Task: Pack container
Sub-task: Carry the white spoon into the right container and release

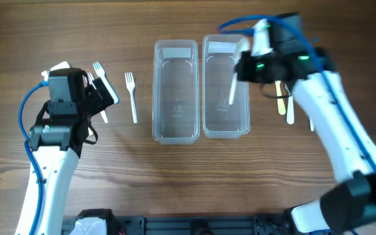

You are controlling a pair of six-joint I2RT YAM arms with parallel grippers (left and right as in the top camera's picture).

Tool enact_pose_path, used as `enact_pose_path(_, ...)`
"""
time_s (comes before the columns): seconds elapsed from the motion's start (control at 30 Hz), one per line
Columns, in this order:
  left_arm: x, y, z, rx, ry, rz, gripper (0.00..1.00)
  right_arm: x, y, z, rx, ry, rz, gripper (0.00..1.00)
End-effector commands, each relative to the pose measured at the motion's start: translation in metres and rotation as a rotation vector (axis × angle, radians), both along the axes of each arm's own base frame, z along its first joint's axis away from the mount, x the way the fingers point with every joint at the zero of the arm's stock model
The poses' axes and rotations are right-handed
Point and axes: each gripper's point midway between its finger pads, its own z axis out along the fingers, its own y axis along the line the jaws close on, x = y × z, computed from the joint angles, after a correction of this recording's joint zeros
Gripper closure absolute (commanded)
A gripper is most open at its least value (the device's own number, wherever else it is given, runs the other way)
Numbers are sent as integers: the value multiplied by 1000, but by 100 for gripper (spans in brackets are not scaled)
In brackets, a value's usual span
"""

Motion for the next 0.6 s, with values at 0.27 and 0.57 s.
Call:
enact_pose_path(0.27, 3, 4, 8, 18, -15, 5, 0, -1, 23, -122, -103, 253, 9, 94)
enact_pose_path(0.57, 3, 4, 8, 18, -15, 5, 0, 29, -20, 27, -175, -172, -11, 23)
